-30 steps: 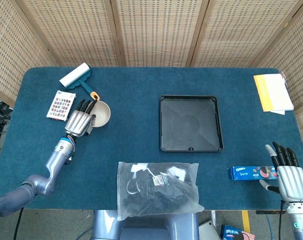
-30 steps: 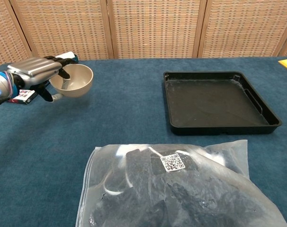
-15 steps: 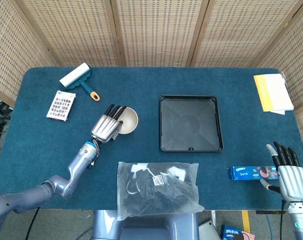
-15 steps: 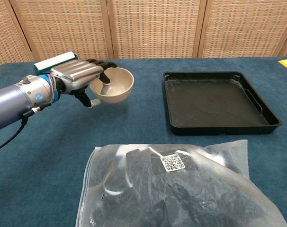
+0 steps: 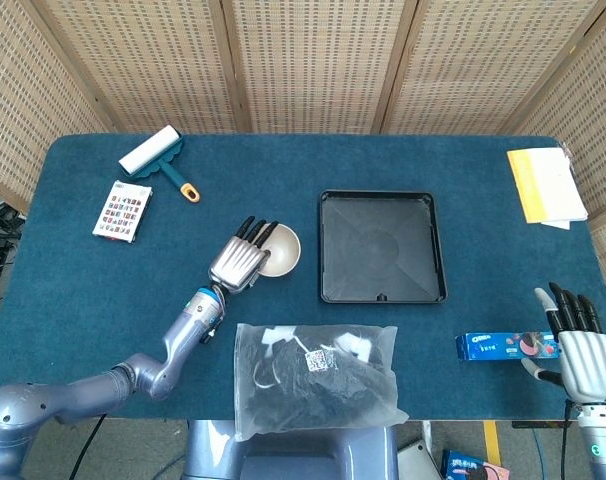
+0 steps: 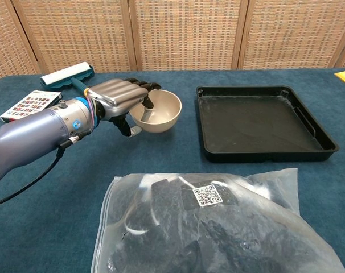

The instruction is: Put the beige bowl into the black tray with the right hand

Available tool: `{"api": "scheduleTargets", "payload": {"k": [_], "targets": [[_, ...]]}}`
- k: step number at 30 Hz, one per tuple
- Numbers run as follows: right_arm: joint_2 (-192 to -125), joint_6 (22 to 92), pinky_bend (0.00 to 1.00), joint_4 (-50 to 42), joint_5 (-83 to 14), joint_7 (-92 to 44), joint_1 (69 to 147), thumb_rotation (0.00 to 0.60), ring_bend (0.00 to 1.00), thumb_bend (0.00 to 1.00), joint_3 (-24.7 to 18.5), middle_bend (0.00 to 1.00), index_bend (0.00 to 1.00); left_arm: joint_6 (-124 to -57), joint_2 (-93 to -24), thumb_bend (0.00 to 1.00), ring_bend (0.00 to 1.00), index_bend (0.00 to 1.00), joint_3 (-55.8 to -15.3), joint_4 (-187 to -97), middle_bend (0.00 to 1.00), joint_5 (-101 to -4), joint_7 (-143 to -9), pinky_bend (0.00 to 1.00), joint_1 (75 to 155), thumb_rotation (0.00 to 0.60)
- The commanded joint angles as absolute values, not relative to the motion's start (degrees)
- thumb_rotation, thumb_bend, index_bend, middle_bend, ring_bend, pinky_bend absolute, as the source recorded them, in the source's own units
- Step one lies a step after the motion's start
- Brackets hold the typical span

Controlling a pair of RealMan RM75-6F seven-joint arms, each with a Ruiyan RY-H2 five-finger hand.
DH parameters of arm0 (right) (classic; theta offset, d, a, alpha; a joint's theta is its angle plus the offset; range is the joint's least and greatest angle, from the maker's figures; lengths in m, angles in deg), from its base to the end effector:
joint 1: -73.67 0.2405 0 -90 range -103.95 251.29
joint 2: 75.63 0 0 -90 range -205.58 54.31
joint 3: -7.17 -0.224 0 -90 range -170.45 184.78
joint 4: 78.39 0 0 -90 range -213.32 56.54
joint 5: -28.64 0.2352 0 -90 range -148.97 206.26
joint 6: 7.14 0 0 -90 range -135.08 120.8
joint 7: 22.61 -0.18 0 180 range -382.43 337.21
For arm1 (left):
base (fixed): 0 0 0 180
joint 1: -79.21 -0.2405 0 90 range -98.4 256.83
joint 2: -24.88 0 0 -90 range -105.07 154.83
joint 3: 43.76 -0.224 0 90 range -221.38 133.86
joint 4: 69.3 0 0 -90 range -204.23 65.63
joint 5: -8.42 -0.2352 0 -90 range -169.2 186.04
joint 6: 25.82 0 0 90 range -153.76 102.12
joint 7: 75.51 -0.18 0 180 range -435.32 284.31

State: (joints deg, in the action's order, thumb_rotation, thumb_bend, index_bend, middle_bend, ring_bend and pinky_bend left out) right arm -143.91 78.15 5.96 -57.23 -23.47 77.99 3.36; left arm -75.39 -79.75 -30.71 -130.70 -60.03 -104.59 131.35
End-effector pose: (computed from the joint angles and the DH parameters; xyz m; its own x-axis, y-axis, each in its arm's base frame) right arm -0.3143 -0.2193 0.1189 0.4406 0.0186 0.8975 -0.8977 0.0110 0.4405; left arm -0.0719 0.3996 -0.1105 0.6804 0.0729 0.7292 0.6528 -0.5125 -0.5579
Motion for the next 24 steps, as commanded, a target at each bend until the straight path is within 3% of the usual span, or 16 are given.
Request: {"api": "scheduleTargets", "payload": {"k": [1,3,8,12,19,24], "targets": [[-143.9,78.2,0.00,5.9,-57.1,-23.7,77.9,0.600,0.00,0.16,3.3,0.00,0.06,-74.7,-80.2,0.41,0.00,0.48,-30.7,-130.2,0.00,-59.1,-105.5,0.00,131.7,0.600],[-143.8,78.3,0.00,5.9,-57.1,-23.8,77.9,0.600,0.00,0.16,3.3,0.00,0.06,-74.2,-80.2,0.32,0.00,0.40,-30.9,-130.2,0.00,-58.3,-106.5,0.00,131.9,0.600],[-143.8,78.5,0.00,6.0,-57.5,-23.6,77.9,0.600,0.00,0.16,3.4,0.00,0.06,-73.5,-79.9,0.23,0.00,0.26,-31.2,-131.0,0.00,-55.8,-108.9,0.00,131.8,0.600],[-143.8,78.5,0.00,6.1,-57.6,-23.4,77.8,0.600,0.00,0.15,3.4,0.00,0.06,-73.9,-79.5,0.21,0.00,0.17,-31.4,-131.3,0.00,-55.2,-109.5,0.00,131.5,0.600],[-143.8,78.8,0.00,6.2,-57.8,-23.3,77.8,0.600,0.00,0.15,3.4,0.00,0.06,-78.3,-75.2,0.21,0.00,0.12,-30.7,-136.5,0.00,-56.6,-106.1,0.00,129.3,0.600],[-143.7,79.1,0.00,6.6,-58.1,-23.3,77.7,0.600,0.00,0.16,3.5,0.00,0.06,-86.6,-67.8,0.21,0.00,0.12,-30.4,-144.9,0.00,-61.8,-101.8,0.00,125.3,0.600]]}}
